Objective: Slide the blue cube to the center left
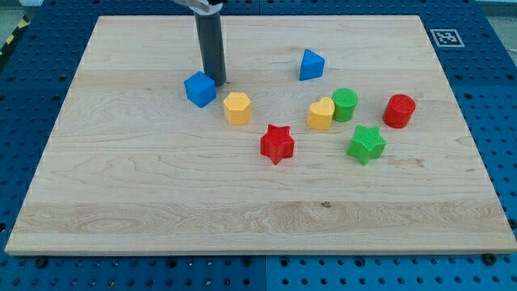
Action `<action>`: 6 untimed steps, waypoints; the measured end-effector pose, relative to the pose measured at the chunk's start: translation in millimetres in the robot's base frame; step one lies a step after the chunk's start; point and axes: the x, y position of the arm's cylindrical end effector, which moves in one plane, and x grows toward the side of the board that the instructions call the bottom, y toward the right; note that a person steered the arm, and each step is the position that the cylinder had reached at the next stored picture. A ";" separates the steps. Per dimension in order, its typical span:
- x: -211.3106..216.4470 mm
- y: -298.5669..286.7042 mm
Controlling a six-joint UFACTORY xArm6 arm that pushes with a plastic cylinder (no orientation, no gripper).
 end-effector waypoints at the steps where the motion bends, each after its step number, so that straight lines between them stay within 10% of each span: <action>1: 12.2 0.0; 6: 54.0 -86.9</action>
